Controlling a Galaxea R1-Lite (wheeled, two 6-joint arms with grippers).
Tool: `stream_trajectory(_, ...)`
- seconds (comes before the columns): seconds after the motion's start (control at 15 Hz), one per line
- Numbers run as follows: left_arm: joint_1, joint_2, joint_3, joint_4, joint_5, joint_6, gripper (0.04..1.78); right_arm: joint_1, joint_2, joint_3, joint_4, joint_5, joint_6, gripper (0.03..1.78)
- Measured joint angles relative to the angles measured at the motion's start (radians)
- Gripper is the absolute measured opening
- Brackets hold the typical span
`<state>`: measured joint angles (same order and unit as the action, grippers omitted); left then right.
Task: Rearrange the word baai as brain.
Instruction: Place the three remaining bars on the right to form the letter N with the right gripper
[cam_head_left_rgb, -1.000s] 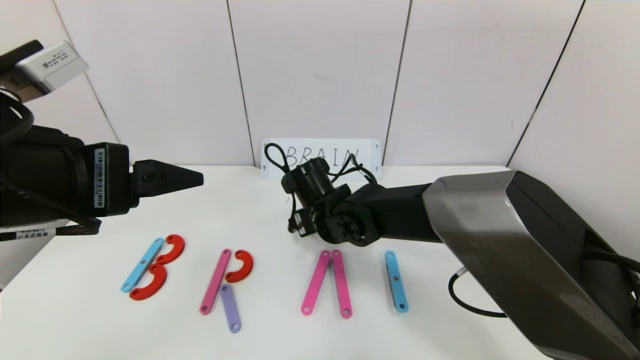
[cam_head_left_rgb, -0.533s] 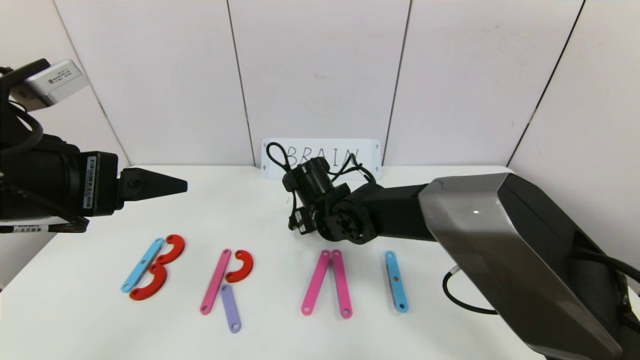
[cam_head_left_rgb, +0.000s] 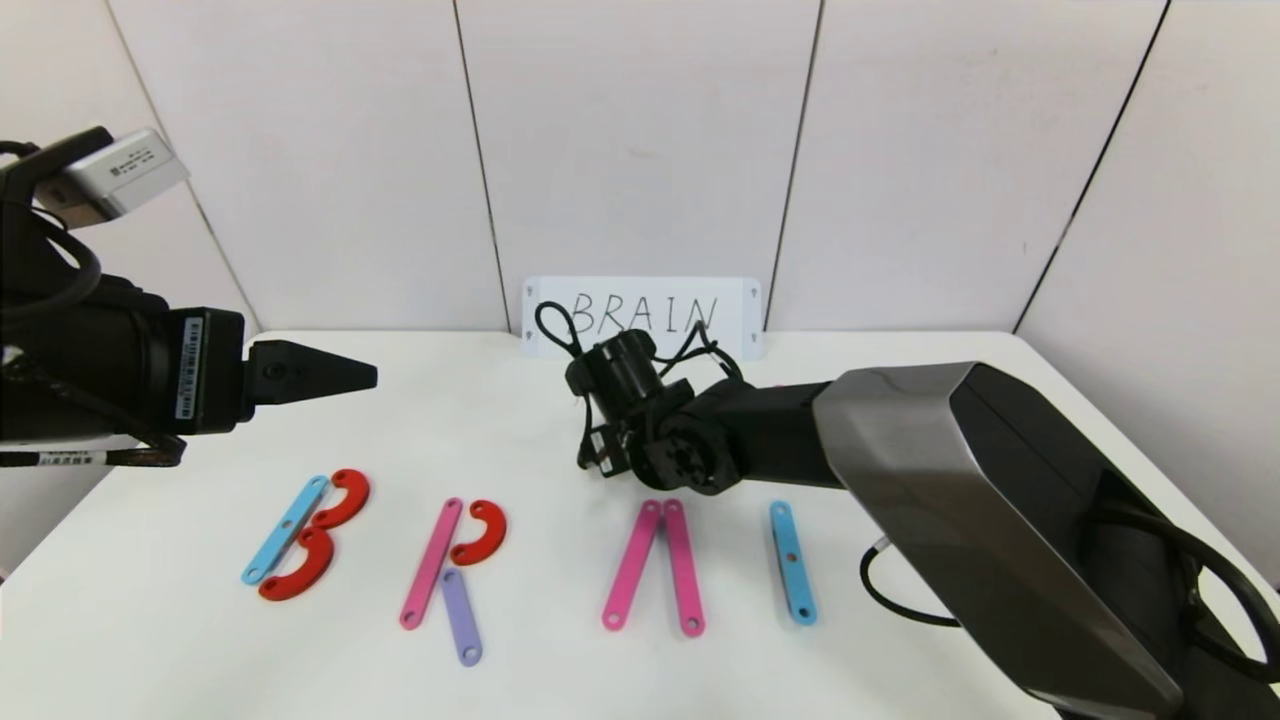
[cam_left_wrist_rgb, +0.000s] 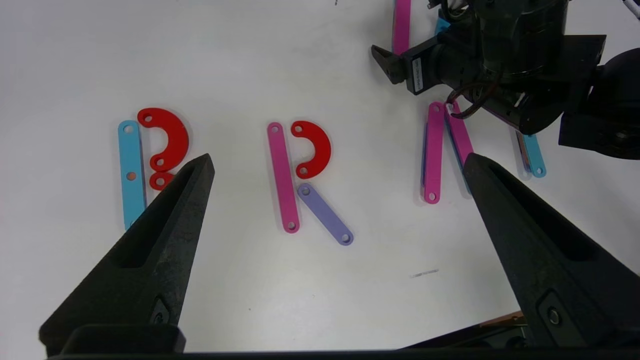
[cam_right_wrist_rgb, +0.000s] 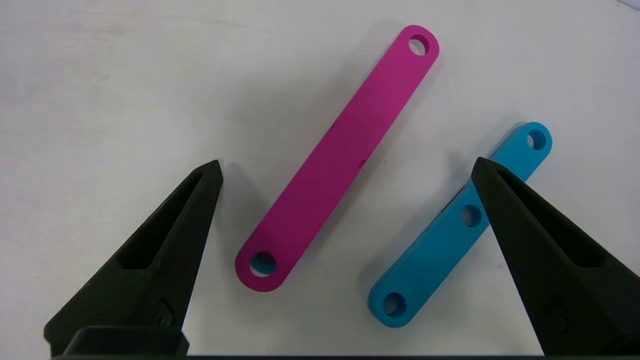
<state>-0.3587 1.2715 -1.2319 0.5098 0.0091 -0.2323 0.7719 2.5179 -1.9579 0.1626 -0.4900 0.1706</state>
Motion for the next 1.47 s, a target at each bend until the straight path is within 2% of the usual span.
stream_trajectory(0.6,0.0,0.003,0.003,0.001,-0.005,0.004,1.74,-0.034,-0.007,-0.003,-0.013,0.001,0.003,1.74)
stream_trajectory(0.8,0.0,0.003,0.008,0.0,-0.005,0.011,1.74,-0.029,-0.012,-0.008,-0.031,0.003,0.04,1.74)
stream_trajectory(1.07,0.0,0.003,0.009,0.0,-0.006,0.012,1.74,-0.02,-0.015,-0.009,-0.03,0.005,0.122,1.74)
stream_trajectory(1.47,0.0,0.003,0.011,0.0,-0.006,0.013,1.74,-0.013,-0.001,-0.009,-0.03,0.005,0.132,1.74)
